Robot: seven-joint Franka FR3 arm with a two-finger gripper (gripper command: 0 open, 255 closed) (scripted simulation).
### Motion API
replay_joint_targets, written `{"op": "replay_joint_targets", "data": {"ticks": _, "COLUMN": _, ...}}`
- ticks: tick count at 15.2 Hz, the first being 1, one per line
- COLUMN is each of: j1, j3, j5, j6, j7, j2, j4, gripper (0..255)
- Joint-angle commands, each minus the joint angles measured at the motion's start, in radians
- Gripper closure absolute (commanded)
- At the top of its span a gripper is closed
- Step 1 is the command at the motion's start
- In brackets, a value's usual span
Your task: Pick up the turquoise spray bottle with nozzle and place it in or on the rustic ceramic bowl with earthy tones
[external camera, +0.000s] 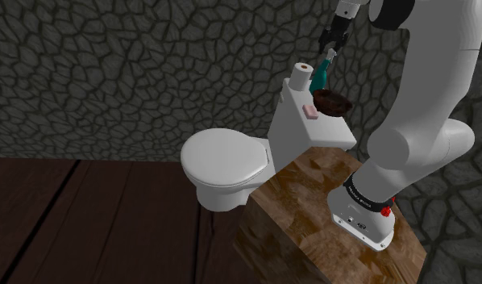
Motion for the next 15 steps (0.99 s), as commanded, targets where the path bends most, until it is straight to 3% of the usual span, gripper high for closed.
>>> {"op": "replay_joint_targets", "data": {"ticks": 1, "j1": 0.001, "j3": 0.0, "j5": 0.0, "j6": 0.01, "j7": -0.002, "j2": -0.002, "j4": -0.012, "gripper": 0}}
{"op": "replay_joint_targets", "data": {"ticks": 7, "j1": 0.001, "j3": 0.0, "j5": 0.0, "j6": 0.01, "j7": -0.002, "j2": -0.002, "j4": -0.011, "gripper": 0}}
{"op": "replay_joint_targets", "data": {"ticks": 8, "j1": 0.001, "j3": 0.0, "j5": 0.0, "j6": 0.01, "j7": -0.002, "j2": -0.002, "j4": -0.011, "gripper": 255}}
{"op": "replay_joint_targets", "data": {"ticks": 15, "j1": 0.001, "j3": 0.0, "j5": 0.0, "j6": 0.01, "j7": -0.002, "j2": -0.002, "j4": -0.011, "gripper": 255}}
